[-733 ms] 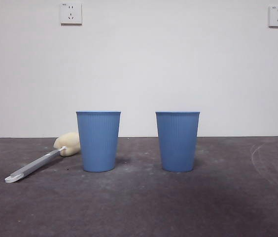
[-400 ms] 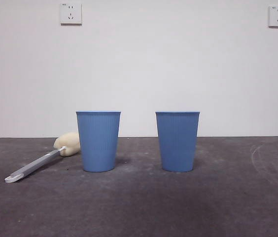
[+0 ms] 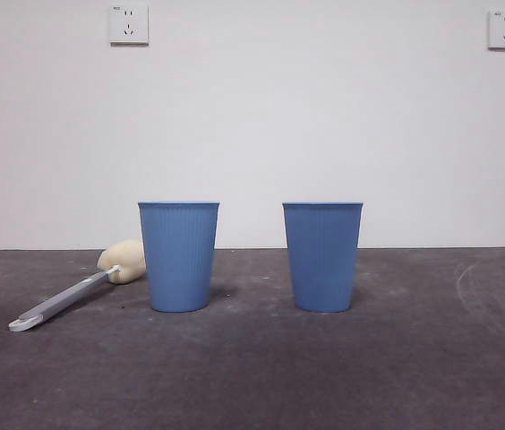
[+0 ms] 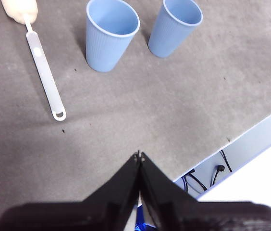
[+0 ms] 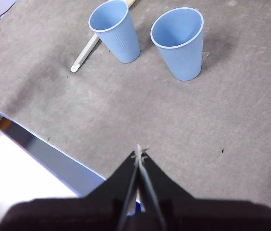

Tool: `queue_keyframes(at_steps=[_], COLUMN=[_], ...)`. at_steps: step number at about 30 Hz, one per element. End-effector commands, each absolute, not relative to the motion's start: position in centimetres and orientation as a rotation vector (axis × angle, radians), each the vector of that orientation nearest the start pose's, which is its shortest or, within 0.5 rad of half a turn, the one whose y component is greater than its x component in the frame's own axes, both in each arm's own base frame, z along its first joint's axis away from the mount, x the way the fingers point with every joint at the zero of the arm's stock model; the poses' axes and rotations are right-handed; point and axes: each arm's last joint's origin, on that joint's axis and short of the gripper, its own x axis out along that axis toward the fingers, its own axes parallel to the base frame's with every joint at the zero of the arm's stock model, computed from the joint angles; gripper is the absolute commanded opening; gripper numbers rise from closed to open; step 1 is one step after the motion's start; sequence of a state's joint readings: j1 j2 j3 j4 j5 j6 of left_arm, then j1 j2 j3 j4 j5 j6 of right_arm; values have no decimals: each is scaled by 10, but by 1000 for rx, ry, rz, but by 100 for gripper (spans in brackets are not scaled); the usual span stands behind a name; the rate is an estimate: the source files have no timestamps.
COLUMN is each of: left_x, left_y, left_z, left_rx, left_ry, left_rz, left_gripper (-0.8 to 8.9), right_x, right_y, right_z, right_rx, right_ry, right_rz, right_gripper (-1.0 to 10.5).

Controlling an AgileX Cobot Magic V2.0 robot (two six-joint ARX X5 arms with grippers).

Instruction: Pick up the cup brush,pick up the cup,insert the brush into the cup,clean the cup,put the cup brush back,put the cup back to the fixed position on the table

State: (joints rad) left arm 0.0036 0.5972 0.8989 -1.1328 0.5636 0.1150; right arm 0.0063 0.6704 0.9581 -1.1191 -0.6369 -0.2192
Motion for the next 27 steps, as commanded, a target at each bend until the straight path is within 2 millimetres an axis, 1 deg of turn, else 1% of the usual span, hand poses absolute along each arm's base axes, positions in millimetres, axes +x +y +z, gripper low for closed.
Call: queue_keyframes(at_steps=[1,5,6,7,8,10,11,12,18,21,27], left_x=[80,83,84,85,86,89,90,92,110,126,169], left_y=[-16,-16,-16,-16,-16,-16,-16,-16,-17,-18,-28], left_z=[314,313,313,313,313,312,312,312,311,306,289], left_rx=[-112,-116,-117,-121,-125,-140,-147,-147,-128,-112,-40], left_ry=[769,779,783,787,791,801,803,803,808,844,923], left_rz=[-587,-586,-586,-585,-584,-578,-575,-577,-569,-532,-449], left_gripper=[-7,3,23,91,181,446,527,565,565,565,564], right_x=[92,92,92,92,92,92,92,92,92,92,94], right_y=[18,18,18,18,18,18,18,18,18,18,18], right_z=[331,332,333,333,333,333,333,333,333,332,332], right_rx=[37,46,46,48,49,53,59,67,69,72,73], right_ry=[709,711,709,710,711,712,714,717,719,720,723], right_rz=[703,712,711,711,711,709,707,704,703,702,702], right_gripper=[-10,25,87,181,261,485,553,591,595,595,595])
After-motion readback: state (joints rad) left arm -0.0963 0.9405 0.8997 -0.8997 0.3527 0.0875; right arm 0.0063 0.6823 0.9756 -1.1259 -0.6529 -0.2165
